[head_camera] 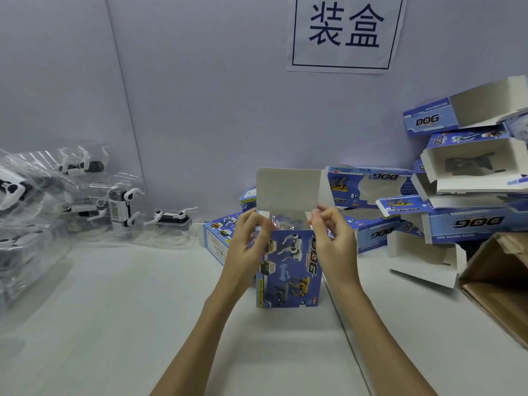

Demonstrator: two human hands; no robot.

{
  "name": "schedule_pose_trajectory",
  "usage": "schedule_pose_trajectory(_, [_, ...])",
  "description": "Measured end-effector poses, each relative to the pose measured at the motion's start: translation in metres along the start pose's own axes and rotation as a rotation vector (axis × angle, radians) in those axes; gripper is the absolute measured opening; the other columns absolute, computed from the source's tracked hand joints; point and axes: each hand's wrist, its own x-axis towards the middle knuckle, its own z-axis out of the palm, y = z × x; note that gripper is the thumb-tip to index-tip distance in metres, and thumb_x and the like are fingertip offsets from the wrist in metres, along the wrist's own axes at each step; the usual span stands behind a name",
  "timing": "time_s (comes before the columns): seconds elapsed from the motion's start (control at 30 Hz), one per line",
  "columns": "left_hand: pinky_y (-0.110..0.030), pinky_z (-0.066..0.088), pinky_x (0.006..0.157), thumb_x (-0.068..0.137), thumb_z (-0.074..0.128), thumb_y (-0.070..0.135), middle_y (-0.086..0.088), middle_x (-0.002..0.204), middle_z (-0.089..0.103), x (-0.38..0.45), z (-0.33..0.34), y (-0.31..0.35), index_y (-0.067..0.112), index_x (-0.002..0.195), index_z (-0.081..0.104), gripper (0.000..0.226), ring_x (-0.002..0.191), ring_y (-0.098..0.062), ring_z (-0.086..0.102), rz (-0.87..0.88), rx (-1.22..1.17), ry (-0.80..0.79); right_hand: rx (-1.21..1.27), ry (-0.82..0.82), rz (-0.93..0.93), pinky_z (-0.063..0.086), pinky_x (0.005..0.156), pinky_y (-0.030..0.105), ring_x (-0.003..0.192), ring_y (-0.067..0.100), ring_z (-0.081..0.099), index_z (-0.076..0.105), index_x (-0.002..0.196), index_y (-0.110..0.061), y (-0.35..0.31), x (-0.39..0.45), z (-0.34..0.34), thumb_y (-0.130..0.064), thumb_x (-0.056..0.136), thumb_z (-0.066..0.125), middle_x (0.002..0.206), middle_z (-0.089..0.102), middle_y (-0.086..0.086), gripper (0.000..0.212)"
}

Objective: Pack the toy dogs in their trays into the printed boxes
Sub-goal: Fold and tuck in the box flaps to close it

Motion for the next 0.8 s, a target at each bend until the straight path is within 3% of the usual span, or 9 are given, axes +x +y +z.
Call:
schedule_pose_trajectory(0.07, [-0.012,0.053,0.075,0.103,0.047,0.051,0.027,0.125,0.055,0.002,0.004,0.003,0.021,0.097,0.070,0.039,0.113,0.006,0.061,-0.015,-0.106,0.057,0.000,0.042,0.017,0.050,0.081,0.008,0.107,-0.004,0.066,0.061,0.094,-0.008,0.001,0.004,0.006,-0.021,0.106,0.060,0.125,0.065,-0.018,0.018])
schedule_pose_trajectory(0.13, [-0.014,0.055,0.076,0.102,0.048,0.045,0.021,0.136,0.054,0.003,0.007,0.002,0.019,0.100,0.073,0.036,0.129,0.007,0.053,-0.058,-0.153,0.075,0.141,0.023,0.066,0.054,0.093,0.018,0.114,-0.001,0.066,0.058,0.113,-0.017,0.001,0.005,0.006,-0.016,0.105,0.062,0.124,0.068,-0.011,0.009])
schedule_pose_trajectory(0.2, [-0.020,0.058,0.070,0.106,0.054,0.036,0.009,0.135,0.059,0.002,0.006,-0.002,0.028,0.116,0.068,0.019,0.118,-0.007,0.066,-0.113,-0.233,0.070,0.257,-0.007,0.068,0.053,0.103,0.030,0.123,0.012,0.065,0.049,0.138,-0.032,0.000,0.004,0.002,-0.013,0.105,0.061,0.127,0.070,-0.002,0.040])
schedule_pose_trajectory(0.27, [-0.023,0.057,0.067,0.102,0.061,0.028,0.003,0.133,0.060,0.003,0.006,0.000,0.046,0.139,0.050,0.042,0.099,-0.012,0.071,-0.114,-0.320,0.084,0.257,-0.064,0.038,0.053,0.104,0.036,0.127,0.016,0.064,0.048,0.146,-0.042,-0.001,0.005,0.000,-0.018,0.108,0.057,0.130,0.069,-0.006,0.047])
schedule_pose_trajectory(0.33, [-0.023,0.057,0.072,0.095,0.063,0.028,0.010,0.135,0.060,0.007,0.004,0.000,0.055,0.152,0.031,0.070,0.104,-0.015,0.068,-0.117,-0.333,0.090,0.258,-0.080,0.025,0.055,0.100,0.032,0.124,0.011,0.064,0.053,0.140,-0.042,-0.002,0.004,0.002,-0.022,0.108,0.054,0.127,0.069,-0.012,0.037])
schedule_pose_trajectory(0.43, [-0.021,0.056,0.077,0.096,0.061,0.038,0.007,0.132,0.064,0.008,0.004,-0.002,0.048,0.148,0.045,0.055,0.117,-0.013,0.066,-0.165,-0.283,0.025,0.274,-0.047,0.085,0.055,0.093,0.030,0.120,0.012,0.064,0.057,0.120,-0.033,-0.002,0.003,0.006,-0.032,0.108,0.051,0.122,0.068,-0.009,0.014])
schedule_pose_trajectory(0.53, [-0.035,0.062,0.082,0.102,0.050,0.047,-0.006,0.131,0.068,0.007,0.001,-0.007,0.024,0.133,0.058,0.040,0.123,-0.026,0.066,-0.205,-0.411,-0.005,0.481,-0.066,0.208,0.059,0.093,0.046,0.120,0.031,0.067,0.059,0.104,-0.025,-0.001,0.001,0.003,-0.042,0.112,0.035,0.133,0.067,0.007,0.031])
schedule_pose_trajectory(0.63, [-0.040,0.063,0.080,0.098,0.043,0.065,-0.008,0.127,0.071,0.003,0.001,-0.002,0.014,0.130,0.053,0.061,0.118,-0.033,0.070,-0.250,-0.562,-0.002,0.419,-0.138,0.200,0.062,0.076,0.035,0.103,0.021,0.072,0.055,0.099,-0.031,0.000,-0.004,0.001,-0.067,0.097,0.046,0.115,0.069,0.002,0.037])
schedule_pose_trajectory(0.8, [-0.042,0.065,0.076,0.092,0.066,0.052,0.001,0.117,0.072,0.003,0.009,-0.003,0.037,0.112,0.056,0.026,0.108,-0.027,0.074,-0.232,-0.323,-0.003,0.274,-0.167,0.058,0.056,0.069,0.016,0.094,-0.005,0.069,0.045,0.106,-0.019,0.005,-0.007,0.007,-0.028,0.099,0.057,0.096,0.061,-0.032,0.017])
